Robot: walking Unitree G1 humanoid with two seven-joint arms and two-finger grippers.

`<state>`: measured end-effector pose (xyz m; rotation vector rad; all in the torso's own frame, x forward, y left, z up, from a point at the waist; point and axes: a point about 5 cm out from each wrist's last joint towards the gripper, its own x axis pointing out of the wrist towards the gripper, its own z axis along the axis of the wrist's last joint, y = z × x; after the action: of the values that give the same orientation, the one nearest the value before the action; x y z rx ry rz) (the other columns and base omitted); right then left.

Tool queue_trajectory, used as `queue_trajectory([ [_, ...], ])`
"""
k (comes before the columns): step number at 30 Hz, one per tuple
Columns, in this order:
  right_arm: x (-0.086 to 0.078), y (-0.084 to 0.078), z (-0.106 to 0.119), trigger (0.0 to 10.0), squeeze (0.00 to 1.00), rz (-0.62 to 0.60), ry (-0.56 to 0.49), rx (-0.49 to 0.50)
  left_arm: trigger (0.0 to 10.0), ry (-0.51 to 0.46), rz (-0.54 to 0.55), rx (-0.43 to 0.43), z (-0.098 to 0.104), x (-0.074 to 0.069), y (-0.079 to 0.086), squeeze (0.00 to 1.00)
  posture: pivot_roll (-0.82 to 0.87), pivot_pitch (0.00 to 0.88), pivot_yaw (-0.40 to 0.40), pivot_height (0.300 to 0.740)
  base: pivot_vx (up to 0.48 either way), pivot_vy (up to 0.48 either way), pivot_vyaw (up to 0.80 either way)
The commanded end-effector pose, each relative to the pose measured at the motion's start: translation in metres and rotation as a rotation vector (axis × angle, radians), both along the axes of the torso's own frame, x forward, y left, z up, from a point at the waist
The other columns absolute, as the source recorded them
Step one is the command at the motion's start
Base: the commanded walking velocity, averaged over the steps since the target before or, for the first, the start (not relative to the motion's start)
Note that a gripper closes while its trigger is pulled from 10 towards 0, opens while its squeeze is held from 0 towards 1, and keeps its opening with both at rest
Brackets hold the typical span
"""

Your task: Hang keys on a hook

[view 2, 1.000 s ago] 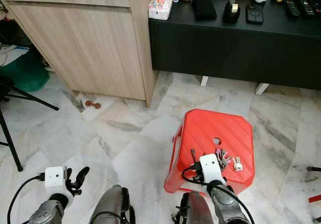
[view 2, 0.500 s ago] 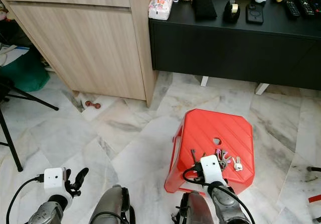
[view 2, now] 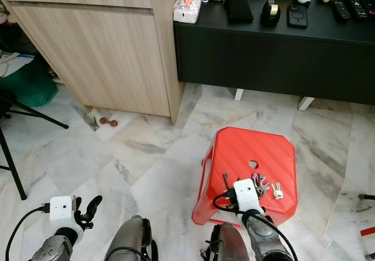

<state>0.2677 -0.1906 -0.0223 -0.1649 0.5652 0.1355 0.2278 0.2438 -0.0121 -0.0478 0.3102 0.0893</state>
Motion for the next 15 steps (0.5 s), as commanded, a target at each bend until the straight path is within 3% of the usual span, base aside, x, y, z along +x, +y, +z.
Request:
queue_trajectory([
  [1,-0.007,-0.0032,-0.0063,9.9,0.0,-0.025,0.036,0.0,10.0,0.021,0.019,0.008,-0.0029,-0.0085,0.0069,0.0,0.19,0.252,0.004,0.642,0.0,0.0,0.0],
  [3,-0.0071,-0.0032,-0.0064,9.4,0.0,-0.024,0.037,0.0,10.0,0.019,0.018,0.01,-0.0026,-0.0091,0.0073,0.0,0.19,0.254,0.005,0.642,0.0,0.0,0.0],
  [4,-0.0071,-0.0032,-0.0064,4.6,0.0,-0.024,0.037,0.002,10.0,0.018,0.018,0.01,-0.0023,-0.0095,0.0076,0.0,0.19,0.255,0.005,0.642,0.0,0.0,0.0],
  [6,-0.0071,-0.0032,-0.0064,4.6,0.0,-0.024,0.037,0.003,10.0,0.017,0.018,0.011,-0.002,-0.0098,0.0079,0.0,0.19,0.255,0.005,0.642,0.0,0.0,0.0],
  [7,-0.0071,-0.0031,-0.0065,0.1,0.0,-0.024,0.038,0.005,10.0,0.015,0.018,0.012,-0.0016,-0.0101,0.0083,0.0,0.19,0.257,0.005,0.642,0.0,0.0,0.0],
  [9,-0.0072,-0.0026,-0.0067,0.1,0.0,-0.024,0.04,0.007,10.0,0.013,0.018,0.013,-0.0009,-0.0101,0.0085,0.0,0.19,0.258,0.006,0.642,0.0,0.0,0.0],
  [10,-0.0075,-0.0022,-0.0071,3.6,0.0,-0.022,0.043,0.007,10.0,0.011,0.018,0.013,-0.0005,-0.0099,0.0085,0.0,0.19,0.259,0.005,0.642,0.0,0.0,0.0],
  [11,-0.0075,-0.0022,-0.0071,3.6,0.0,-0.022,0.043,0.007,10.0,0.011,0.018,0.013,-0.0005,-0.0099,0.0085,0.0,0.19,0.259,0.005,0.642,0.0,0.0,0.0],
  [12,-0.0081,-0.0014,-0.0078,8.4,0.0,-0.019,0.049,0.006,10.0,0.01,0.018,0.014,0.0,-0.0097,0.0083,0.0,0.19,0.26,0.005,0.642,0.0,0.0,0.0],
  [13,-0.0082,-0.0011,-0.008,10.0,0.0,-0.018,0.05,0.006,10.0,0.009,0.018,0.015,0.0002,-0.0096,0.0083,0.0,0.19,0.259,0.006,0.642,0.0,0.0,0.0],
  [15,-0.0083,-0.001,-0.0082,10.0,0.0,-0.017,0.051,0.005,10.0,0.01,0.018,0.015,0.0003,-0.0096,0.0084,0.0,0.19,0.259,0.006,0.642,0.0,0.0,0.0],
])
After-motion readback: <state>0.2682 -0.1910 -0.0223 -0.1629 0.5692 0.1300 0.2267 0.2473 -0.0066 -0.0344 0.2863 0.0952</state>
